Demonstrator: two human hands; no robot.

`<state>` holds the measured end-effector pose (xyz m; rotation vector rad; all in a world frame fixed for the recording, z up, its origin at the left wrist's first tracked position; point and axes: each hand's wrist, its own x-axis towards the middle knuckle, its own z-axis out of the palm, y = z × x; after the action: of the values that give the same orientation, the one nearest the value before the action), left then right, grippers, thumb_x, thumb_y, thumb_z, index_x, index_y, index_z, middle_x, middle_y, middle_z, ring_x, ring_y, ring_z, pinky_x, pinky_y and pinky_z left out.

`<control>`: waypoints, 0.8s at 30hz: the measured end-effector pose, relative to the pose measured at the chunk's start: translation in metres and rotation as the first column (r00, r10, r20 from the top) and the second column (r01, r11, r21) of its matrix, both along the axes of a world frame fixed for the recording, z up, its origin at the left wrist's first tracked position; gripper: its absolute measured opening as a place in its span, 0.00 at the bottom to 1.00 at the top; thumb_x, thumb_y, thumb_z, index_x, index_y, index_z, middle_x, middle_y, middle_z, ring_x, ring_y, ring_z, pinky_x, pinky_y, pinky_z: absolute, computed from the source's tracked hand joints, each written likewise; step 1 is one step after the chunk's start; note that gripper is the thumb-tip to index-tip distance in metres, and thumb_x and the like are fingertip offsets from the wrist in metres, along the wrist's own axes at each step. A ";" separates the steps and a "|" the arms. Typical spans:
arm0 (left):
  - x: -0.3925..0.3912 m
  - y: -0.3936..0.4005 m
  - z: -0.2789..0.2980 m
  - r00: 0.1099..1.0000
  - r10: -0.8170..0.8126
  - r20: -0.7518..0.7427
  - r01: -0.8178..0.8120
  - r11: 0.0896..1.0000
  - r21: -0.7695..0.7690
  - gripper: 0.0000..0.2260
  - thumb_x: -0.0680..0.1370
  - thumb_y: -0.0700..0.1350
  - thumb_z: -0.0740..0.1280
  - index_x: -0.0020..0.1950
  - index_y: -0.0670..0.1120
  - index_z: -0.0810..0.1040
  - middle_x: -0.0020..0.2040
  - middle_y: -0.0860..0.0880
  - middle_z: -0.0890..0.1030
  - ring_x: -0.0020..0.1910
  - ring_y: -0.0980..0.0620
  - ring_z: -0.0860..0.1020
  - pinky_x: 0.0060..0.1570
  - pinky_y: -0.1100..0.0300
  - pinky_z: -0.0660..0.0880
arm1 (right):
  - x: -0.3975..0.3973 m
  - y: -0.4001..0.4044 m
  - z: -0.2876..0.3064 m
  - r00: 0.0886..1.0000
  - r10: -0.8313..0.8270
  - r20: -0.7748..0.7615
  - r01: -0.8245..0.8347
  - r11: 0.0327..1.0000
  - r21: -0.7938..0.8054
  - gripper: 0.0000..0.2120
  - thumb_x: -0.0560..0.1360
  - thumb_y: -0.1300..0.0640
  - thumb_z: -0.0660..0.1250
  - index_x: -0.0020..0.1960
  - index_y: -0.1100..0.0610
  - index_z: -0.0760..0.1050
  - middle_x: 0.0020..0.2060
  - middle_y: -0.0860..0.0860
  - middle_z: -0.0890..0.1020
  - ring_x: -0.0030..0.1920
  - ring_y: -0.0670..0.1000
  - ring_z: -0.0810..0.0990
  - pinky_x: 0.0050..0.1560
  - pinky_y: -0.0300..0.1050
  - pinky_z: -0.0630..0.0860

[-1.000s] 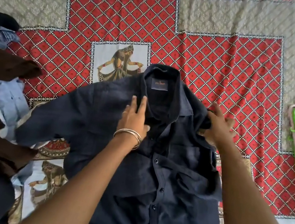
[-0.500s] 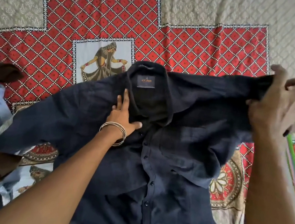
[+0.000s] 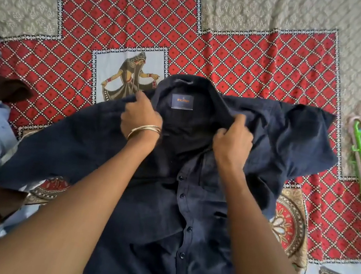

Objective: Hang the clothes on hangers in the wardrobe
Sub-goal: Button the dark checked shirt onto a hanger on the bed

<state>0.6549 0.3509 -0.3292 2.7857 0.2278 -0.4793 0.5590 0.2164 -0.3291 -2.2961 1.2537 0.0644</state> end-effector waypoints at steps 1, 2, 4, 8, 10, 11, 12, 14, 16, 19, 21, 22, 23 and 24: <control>0.005 0.009 0.004 0.997 0.025 0.079 -0.025 1.000 -0.007 0.13 0.77 0.40 0.62 0.61 0.42 0.71 0.56 0.36 0.77 0.55 0.33 0.76 0.46 0.44 0.75 | 0.002 0.000 0.001 0.994 -0.052 0.095 0.054 0.998 -0.019 0.13 0.75 0.65 0.59 0.59 0.62 0.66 0.52 0.63 0.78 0.52 0.65 0.76 0.44 0.50 0.63; 0.006 0.016 0.004 0.992 0.028 0.120 -0.024 0.999 -0.034 0.13 0.77 0.40 0.62 0.61 0.43 0.72 0.54 0.36 0.78 0.54 0.33 0.77 0.47 0.44 0.75 | 0.002 0.001 0.002 0.982 -0.080 0.171 0.083 0.997 -0.008 0.12 0.75 0.65 0.59 0.59 0.62 0.67 0.51 0.62 0.78 0.51 0.64 0.76 0.41 0.47 0.61; 0.008 0.027 0.003 0.997 -0.064 0.045 0.068 0.992 -0.107 0.16 0.76 0.43 0.65 0.63 0.46 0.71 0.54 0.36 0.79 0.54 0.34 0.77 0.49 0.46 0.74 | 0.001 0.006 -0.002 0.985 0.027 0.170 -0.043 0.995 0.092 0.16 0.76 0.61 0.65 0.62 0.62 0.66 0.57 0.61 0.74 0.55 0.64 0.74 0.47 0.48 0.65; -0.002 0.032 -0.008 0.910 -0.192 -0.368 0.109 0.966 -0.235 0.41 0.66 0.66 0.68 0.73 0.51 0.57 0.58 0.39 0.79 0.53 0.37 0.79 0.55 0.45 0.76 | -0.007 0.003 -0.027 0.924 0.379 -0.052 -0.331 0.861 0.385 0.36 0.73 0.44 0.71 0.75 0.54 0.61 0.71 0.59 0.54 0.70 0.61 0.55 0.72 0.52 0.57; -0.006 0.033 -0.008 0.960 -0.065 -0.272 -0.016 0.958 -0.286 0.40 0.69 0.63 0.67 0.75 0.52 0.53 0.53 0.39 0.81 0.52 0.39 0.79 0.56 0.46 0.75 | -0.007 -0.004 -0.031 0.964 0.178 0.200 -0.253 0.849 0.465 0.30 0.74 0.45 0.70 0.73 0.51 0.66 0.70 0.57 0.61 0.68 0.55 0.67 0.70 0.49 0.66; -0.014 0.031 -0.011 0.984 -0.030 -0.174 -0.020 0.959 -0.283 0.36 0.73 0.58 0.67 0.75 0.50 0.55 0.50 0.40 0.82 0.52 0.39 0.79 0.55 0.46 0.75 | -0.019 -0.008 -0.035 0.957 0.049 0.287 -0.190 0.853 0.487 0.26 0.75 0.46 0.69 0.71 0.50 0.69 0.66 0.56 0.67 0.61 0.51 0.76 0.64 0.48 0.73; -0.023 0.029 -0.008 0.996 -0.020 -0.087 -0.004 0.966 -0.259 0.32 0.75 0.53 0.67 0.75 0.49 0.57 0.47 0.40 0.83 0.50 0.38 0.79 0.54 0.47 0.74 | -0.029 -0.011 -0.037 0.944 -0.050 0.326 -0.129 0.854 0.504 0.22 0.76 0.48 0.69 0.68 0.50 0.72 0.61 0.56 0.72 0.51 0.48 0.80 0.54 0.47 0.79; -0.054 0.013 0.001 0.993 -0.111 -0.044 0.093 0.950 -0.296 0.25 0.77 0.48 0.66 0.72 0.48 0.64 0.40 0.44 0.83 0.46 0.40 0.79 0.51 0.48 0.74 | -0.069 -0.026 -0.038 0.931 -0.204 0.303 0.004 0.835 0.551 0.12 0.77 0.54 0.68 0.60 0.51 0.75 0.48 0.56 0.79 0.39 0.47 0.80 0.37 0.44 0.78; -0.074 0.000 0.003 0.967 -0.228 -0.114 0.175 0.917 -0.357 0.18 0.77 0.47 0.66 0.66 0.48 0.72 0.35 0.47 0.82 0.45 0.43 0.80 0.51 0.51 0.75 | -0.100 -0.040 -0.032 0.917 -0.289 0.276 0.082 0.812 0.578 0.04 0.78 0.58 0.66 0.53 0.53 0.77 0.38 0.54 0.80 0.34 0.47 0.78 0.33 0.43 0.75; -0.097 -0.051 0.000 0.871 -0.356 -0.340 0.214 0.896 -0.390 0.10 0.76 0.46 0.68 0.56 0.49 0.78 0.33 0.49 0.83 0.38 0.48 0.80 0.46 0.55 0.77 | -0.143 -0.095 -0.022 0.927 -0.285 0.246 0.141 0.869 0.475 0.02 0.76 0.61 0.69 0.46 0.55 0.79 0.31 0.46 0.79 0.30 0.38 0.74 0.37 0.41 0.71; -0.122 -0.107 0.003 0.788 -0.404 -0.464 0.207 0.884 -0.418 0.05 0.76 0.45 0.68 0.51 0.49 0.78 0.34 0.49 0.83 0.27 0.53 0.76 0.33 0.61 0.75 | -0.176 -0.149 -0.008 0.905 -0.355 0.235 0.239 0.881 0.408 0.04 0.74 0.62 0.70 0.43 0.54 0.80 0.29 0.43 0.78 0.29 0.38 0.72 0.38 0.42 0.70; -0.134 -0.136 0.004 0.774 -0.408 -0.484 0.201 0.883 -0.423 0.04 0.76 0.44 0.68 0.50 0.49 0.78 0.34 0.48 0.82 0.24 0.55 0.74 0.27 0.64 0.71 | -0.190 -0.174 0.002 0.895 -0.368 0.252 0.267 0.895 0.358 0.04 0.73 0.62 0.71 0.42 0.54 0.80 0.29 0.44 0.77 0.29 0.40 0.72 0.38 0.43 0.69; -0.134 -0.140 0.002 0.776 -0.381 -0.503 0.160 0.890 -0.427 0.03 0.76 0.43 0.68 0.49 0.48 0.78 0.33 0.47 0.82 0.21 0.56 0.72 0.24 0.65 0.69 | -0.188 -0.176 0.007 0.898 -0.358 0.258 0.269 0.907 0.323 0.04 0.73 0.62 0.71 0.42 0.54 0.80 0.29 0.46 0.78 0.30 0.42 0.73 0.37 0.43 0.69; -0.132 -0.142 0.002 0.795 -0.335 -0.506 0.093 0.891 -0.443 0.03 0.76 0.42 0.68 0.49 0.47 0.79 0.31 0.47 0.81 0.18 0.57 0.71 0.22 0.66 0.68 | -0.184 -0.179 0.012 0.896 -0.337 0.288 0.258 0.925 0.280 0.03 0.73 0.62 0.70 0.43 0.55 0.81 0.31 0.48 0.79 0.31 0.45 0.75 0.37 0.43 0.71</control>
<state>0.5226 0.2089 -0.3276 2.2018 -0.0719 -1.2723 0.3746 0.0378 -0.3173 -1.7975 1.3242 -0.2601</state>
